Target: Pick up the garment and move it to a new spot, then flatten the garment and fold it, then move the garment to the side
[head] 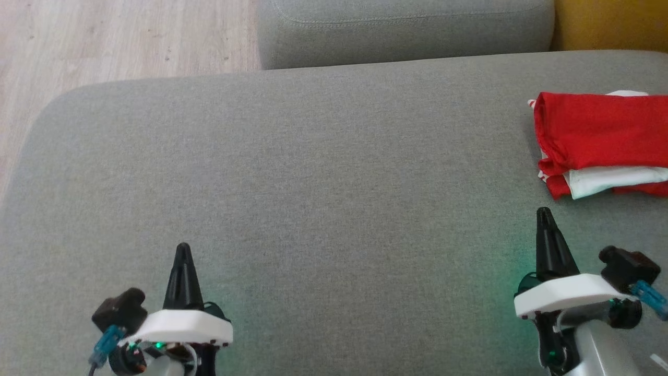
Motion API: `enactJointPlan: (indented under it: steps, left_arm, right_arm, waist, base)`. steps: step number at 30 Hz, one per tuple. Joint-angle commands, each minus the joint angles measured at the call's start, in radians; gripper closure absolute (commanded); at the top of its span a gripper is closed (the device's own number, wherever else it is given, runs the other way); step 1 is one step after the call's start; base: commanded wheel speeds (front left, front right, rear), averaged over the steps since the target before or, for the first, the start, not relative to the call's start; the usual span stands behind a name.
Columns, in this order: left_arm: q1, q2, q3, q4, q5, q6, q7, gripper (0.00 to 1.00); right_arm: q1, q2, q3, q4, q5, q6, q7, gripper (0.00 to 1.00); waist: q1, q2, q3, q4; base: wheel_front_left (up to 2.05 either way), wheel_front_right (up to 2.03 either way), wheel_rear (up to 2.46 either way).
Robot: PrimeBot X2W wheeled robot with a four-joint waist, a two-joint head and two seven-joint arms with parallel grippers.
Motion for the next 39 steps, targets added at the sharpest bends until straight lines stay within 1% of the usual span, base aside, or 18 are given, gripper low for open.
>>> enactJointPlan:
  steps: [1, 39]
  left_arm:
    - [-0.039, 0.001, 0.018, -0.037, -0.022, -0.006, 0.008, 1.00]
    - [-0.028, 0.003, 0.109, -0.079, -0.374, -0.050, 0.120, 1.00]
  right_arm:
    - [-0.037, -0.001, -0.004, -0.037, 0.028, 0.000, 0.005, 1.00]
    - [-0.022, -0.003, -0.040, -0.080, 0.457, 0.000, 0.114, 1.00]
  waist:
    - [0.0000, 0.0000, -0.001, 0.000]
    - [0.0000, 0.0000, -0.023, 0.001]
  base:
    - [0.00, 0.00, 0.00]
    - [0.00, 0.00, 0.00]
